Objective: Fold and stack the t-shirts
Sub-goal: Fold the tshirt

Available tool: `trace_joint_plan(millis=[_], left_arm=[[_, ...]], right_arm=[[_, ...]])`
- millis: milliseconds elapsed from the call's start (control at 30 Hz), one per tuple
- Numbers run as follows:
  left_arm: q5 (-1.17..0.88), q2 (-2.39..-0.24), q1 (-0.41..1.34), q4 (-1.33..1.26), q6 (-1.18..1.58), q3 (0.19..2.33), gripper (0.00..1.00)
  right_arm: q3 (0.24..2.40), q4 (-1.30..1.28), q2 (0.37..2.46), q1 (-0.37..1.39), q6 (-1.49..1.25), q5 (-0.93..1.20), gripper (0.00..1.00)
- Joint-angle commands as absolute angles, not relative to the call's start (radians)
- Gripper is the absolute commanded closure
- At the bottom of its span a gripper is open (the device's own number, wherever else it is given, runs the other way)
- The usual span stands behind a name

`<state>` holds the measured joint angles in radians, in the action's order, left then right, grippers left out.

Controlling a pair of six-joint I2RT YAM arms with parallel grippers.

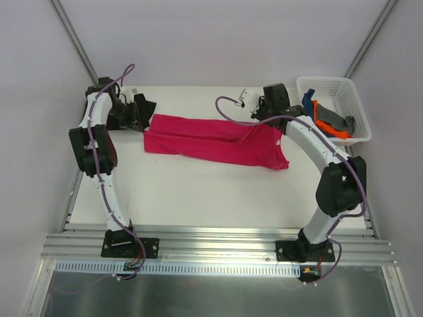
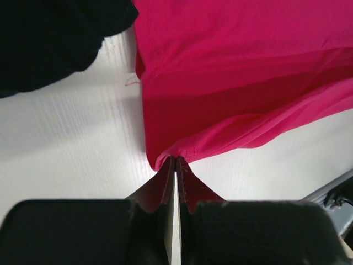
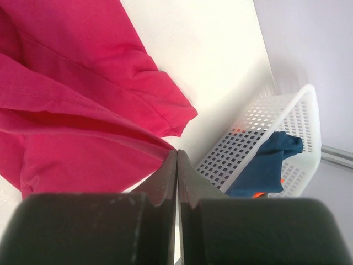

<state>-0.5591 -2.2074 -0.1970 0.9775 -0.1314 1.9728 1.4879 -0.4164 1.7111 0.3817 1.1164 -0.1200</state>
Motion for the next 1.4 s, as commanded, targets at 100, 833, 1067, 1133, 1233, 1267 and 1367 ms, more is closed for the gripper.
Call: trace_joint_plan(millis=[100, 833, 1067, 1133, 1233, 1267, 1367], left_arm=[[-0.500, -2.229, -0.184, 0.994, -0.176, 2.065, 1.00], [-0.462, -2.339, -0.130, 0.968, -0.175, 2.167, 1.00], [-0.459, -2.335, -0.109, 0.957, -0.178, 2.184, 1.00], [-0.451, -2.341, -0.104, 0.954, -0.178, 2.184, 0.98], [-0.427, -2.347, -0.097, 0.948, -0.164, 2.187, 0.66], [-0.417, -2.347, -0.094, 0.943, -0.163, 2.186, 0.56], [-0.367, -2.336, -0.092, 0.940, -0.146, 2.178, 0.26]], right_arm=[[1.546, -0.387, 1.743, 0.370, 1.127, -0.138, 0.99], [1.563, -0.347, 1.845, 0.322, 1.164, -0.198, 0.99], [1.577, -0.341, 1.858, 0.313, 1.167, -0.202, 0.99], [1.578, -0.341, 1.862, 0.310, 1.167, -0.202, 0.99], [1.571, -0.342, 1.867, 0.310, 1.167, -0.202, 0.99], [1.569, -0.341, 1.871, 0.311, 1.167, -0.199, 0.99], [1.563, -0.341, 1.887, 0.310, 1.169, -0.204, 0.99]])
